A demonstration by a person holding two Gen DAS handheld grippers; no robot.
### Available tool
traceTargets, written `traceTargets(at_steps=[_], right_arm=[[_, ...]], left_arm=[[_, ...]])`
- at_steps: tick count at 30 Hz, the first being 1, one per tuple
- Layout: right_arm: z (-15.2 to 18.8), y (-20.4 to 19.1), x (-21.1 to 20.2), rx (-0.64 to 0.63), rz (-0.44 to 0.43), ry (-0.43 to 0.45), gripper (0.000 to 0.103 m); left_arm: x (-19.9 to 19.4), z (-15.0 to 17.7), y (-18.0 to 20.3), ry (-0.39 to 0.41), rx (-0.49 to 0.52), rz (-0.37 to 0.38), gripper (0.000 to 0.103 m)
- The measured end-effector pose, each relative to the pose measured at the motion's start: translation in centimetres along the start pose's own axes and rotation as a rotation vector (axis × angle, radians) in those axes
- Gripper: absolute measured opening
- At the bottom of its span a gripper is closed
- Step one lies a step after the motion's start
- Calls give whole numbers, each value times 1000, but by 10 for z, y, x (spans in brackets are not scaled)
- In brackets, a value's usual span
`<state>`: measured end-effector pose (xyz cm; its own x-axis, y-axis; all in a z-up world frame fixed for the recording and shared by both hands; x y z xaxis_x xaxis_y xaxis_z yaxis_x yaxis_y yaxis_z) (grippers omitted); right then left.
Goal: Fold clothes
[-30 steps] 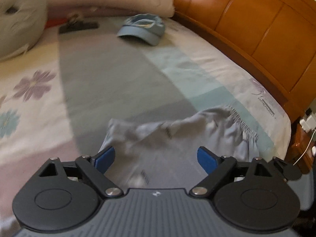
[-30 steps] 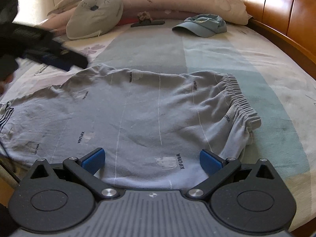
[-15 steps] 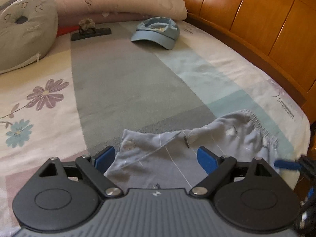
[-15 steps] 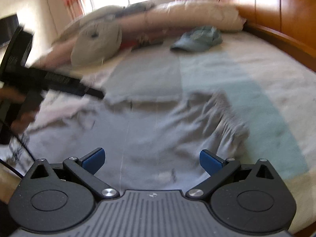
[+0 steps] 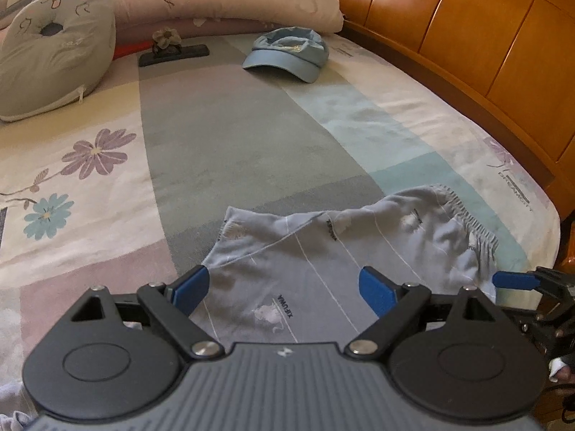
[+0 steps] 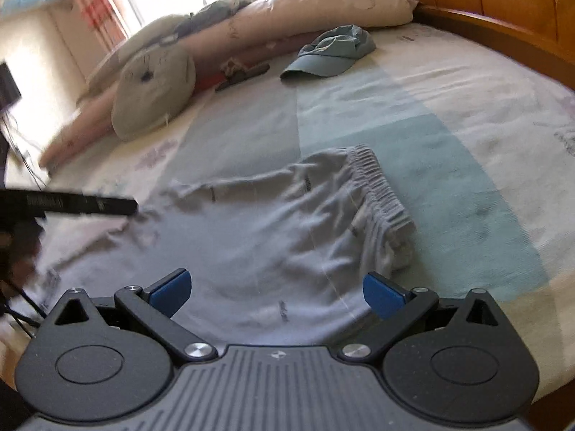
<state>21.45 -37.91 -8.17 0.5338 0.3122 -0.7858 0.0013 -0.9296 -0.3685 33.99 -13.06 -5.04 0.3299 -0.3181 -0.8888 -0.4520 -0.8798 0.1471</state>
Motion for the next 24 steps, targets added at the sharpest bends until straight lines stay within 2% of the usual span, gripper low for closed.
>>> traceTargets(at_steps=[5,15,18,24], right_arm=[[5,8,-7,112,-80,5,103],[28,33,-9,361,-313,-28,103],[31,29,-8,387,-343,-14,101],[29,22,-9,374,-325,13,100]], left_arm=[[2,2,5,-13,13,12,90],[14,3,24,-56,90,43,90],[13,4,26,-57,111,43,90],[10,7,19,-54,114,53,90]])
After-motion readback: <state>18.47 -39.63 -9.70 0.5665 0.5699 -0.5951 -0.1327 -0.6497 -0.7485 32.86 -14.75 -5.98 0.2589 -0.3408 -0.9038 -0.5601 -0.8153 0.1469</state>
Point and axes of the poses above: each gripper's, at about its wrist camera, not at the fingertips, and x roughly the way its jaws point, y to its right, z to its underside, the point moved 3 cm from there along x, roughly the way its jaws point, and after that the axes turned 13 degrees about -y, right-handed, at the moved point
